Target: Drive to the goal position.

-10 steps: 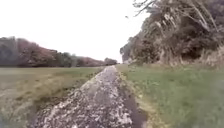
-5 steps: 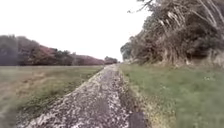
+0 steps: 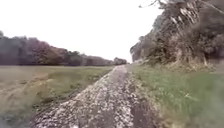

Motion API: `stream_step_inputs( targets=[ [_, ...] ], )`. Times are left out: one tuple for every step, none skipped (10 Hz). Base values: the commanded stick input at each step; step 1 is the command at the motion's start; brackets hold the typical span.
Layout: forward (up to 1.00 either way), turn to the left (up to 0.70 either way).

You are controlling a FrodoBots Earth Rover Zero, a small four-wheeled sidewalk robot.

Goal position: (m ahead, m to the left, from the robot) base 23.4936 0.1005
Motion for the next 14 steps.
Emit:
stream_step_inputs(
  targets=[
    [0.99, 0.00],
    [0.99, 0.00],
    [0.99, 0.00],
    [0.99, 0.00],
    [0.99, 0.00],
    [0.99, 0.00],
    [0.99, 0.00],
    [0.99, 0.00],
    [0.99, 0.00],
    [0.99, -0.24],
    [0.99, -0.36],
    [0.99, -0.38],
    [0.99, -0.25],
    [0.99, 0.00]
  ],
)
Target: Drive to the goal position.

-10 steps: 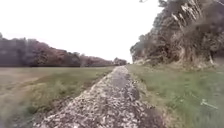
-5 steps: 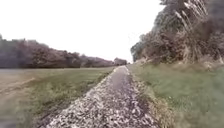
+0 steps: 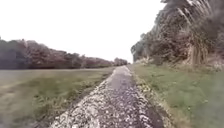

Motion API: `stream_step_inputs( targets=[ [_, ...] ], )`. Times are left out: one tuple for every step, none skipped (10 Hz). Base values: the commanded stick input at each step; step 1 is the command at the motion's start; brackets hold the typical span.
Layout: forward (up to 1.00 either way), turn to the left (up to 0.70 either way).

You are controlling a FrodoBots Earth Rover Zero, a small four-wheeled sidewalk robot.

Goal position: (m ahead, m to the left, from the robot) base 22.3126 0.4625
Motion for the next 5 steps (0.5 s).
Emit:
stream_step_inputs(
  targets=[
    [0.99, 0.00],
    [0.99, 0.00],
    [0.99, 0.00],
    [0.99, 0.00],
    [0.99, 0.00]
  ],
)
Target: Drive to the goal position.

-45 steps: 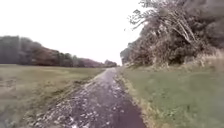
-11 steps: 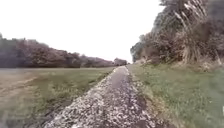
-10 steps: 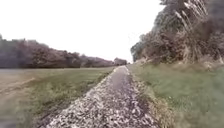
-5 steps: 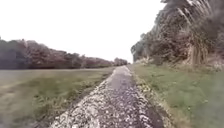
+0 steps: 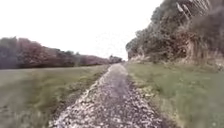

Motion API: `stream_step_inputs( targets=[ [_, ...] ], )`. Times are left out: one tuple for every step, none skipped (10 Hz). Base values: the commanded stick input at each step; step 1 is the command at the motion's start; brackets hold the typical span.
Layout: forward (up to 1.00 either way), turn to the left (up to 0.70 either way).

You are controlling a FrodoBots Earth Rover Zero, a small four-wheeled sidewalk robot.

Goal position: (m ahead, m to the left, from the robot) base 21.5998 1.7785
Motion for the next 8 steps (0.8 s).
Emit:
stream_step_inputs(
  targets=[
    [0.99, 0.00],
    [0.99, 0.00],
    [0.99, 0.00],
    [0.99, 0.00],
    [0.99, 0.00],
    [0.99, 0.00],
    [0.99, 0.00],
    [0.99, 0.00]
  ],
)
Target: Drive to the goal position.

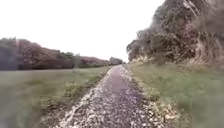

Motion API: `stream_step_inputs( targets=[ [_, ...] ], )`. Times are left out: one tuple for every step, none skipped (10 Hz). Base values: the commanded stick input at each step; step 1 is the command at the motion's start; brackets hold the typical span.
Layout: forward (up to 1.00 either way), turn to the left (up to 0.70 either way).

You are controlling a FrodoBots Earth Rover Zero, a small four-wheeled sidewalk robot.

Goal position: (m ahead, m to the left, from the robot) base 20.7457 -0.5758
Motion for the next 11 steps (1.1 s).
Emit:
stream_step_inputs(
  targets=[
    [0.99, 0.00],
    [0.99, 0.00],
    [0.99, 0.00],
    [0.99, 0.00],
    [0.99, 0.00],
    [0.99, 0.00],
    [0.99, -0.08],
    [0.99, -0.26],
    [0.99, -0.35],
    [0.99, -0.32],
    [0.99, -0.13]
  ],
)
